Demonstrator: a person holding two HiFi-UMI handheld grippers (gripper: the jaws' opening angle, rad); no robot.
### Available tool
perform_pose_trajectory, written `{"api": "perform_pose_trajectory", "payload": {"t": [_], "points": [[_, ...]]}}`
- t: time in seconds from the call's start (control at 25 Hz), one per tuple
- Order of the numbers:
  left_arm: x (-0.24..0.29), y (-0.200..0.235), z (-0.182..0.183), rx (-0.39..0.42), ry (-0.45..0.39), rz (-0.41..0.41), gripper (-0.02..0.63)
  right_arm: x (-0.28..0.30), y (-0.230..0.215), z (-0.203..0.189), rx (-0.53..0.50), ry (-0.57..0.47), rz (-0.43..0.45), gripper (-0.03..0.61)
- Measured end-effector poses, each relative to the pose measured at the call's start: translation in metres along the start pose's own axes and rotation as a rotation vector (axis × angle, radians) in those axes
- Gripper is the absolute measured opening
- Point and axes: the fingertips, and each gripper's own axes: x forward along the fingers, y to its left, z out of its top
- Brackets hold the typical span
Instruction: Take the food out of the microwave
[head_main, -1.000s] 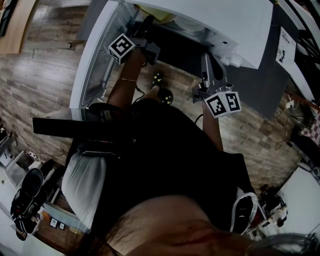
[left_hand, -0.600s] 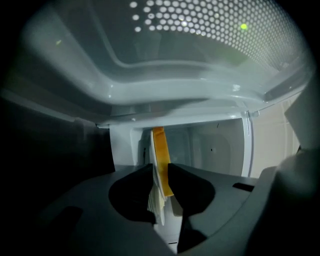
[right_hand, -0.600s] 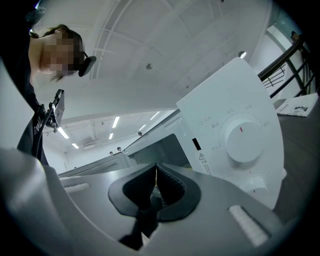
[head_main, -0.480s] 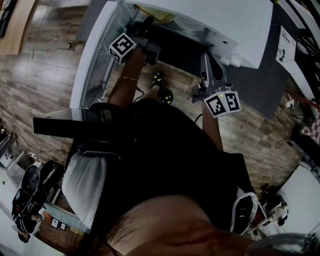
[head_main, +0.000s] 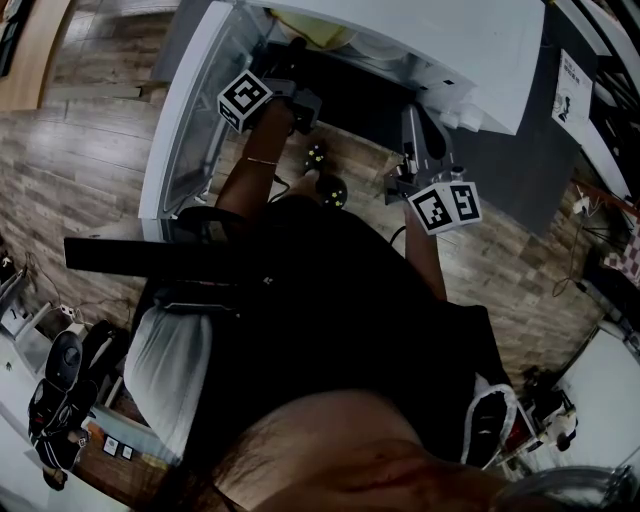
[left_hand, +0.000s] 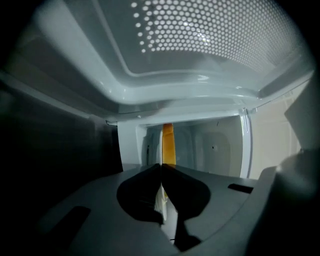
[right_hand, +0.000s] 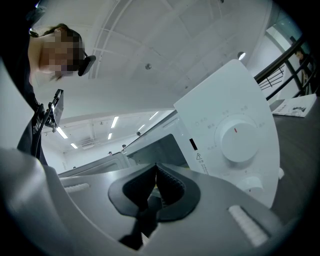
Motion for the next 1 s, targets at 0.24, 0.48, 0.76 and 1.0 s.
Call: {"api": "perform_pose_trajectory", "payload": {"t": [0.24, 0.48, 0.76, 1.0], "points": [[-0.003, 0.001, -0.007, -0.034, 0.014, -0.001, 0.012, 0.000, -0.002, -0.002, 0.003, 0.005, 0.001, 0.000], [-0.008, 0.003, -0.017, -0.041, 0.033, 0.003, 0.012, -0.001, -0.004, -0.005, 0.002, 0.008, 0.006, 0.000], [-0.012, 0.006, -0.024, -0.049, 0.054, -0.004, 0.012, 0.001, -0.006, -0.007, 0.004, 0.013, 0.010, 0.000], [-0.021, 0.001, -0.035, -0.056, 0.069, -0.017, 0.012, -0.008, -0.005, -0.008, 0.009, 0.011, 0.010, 0.000]]}}
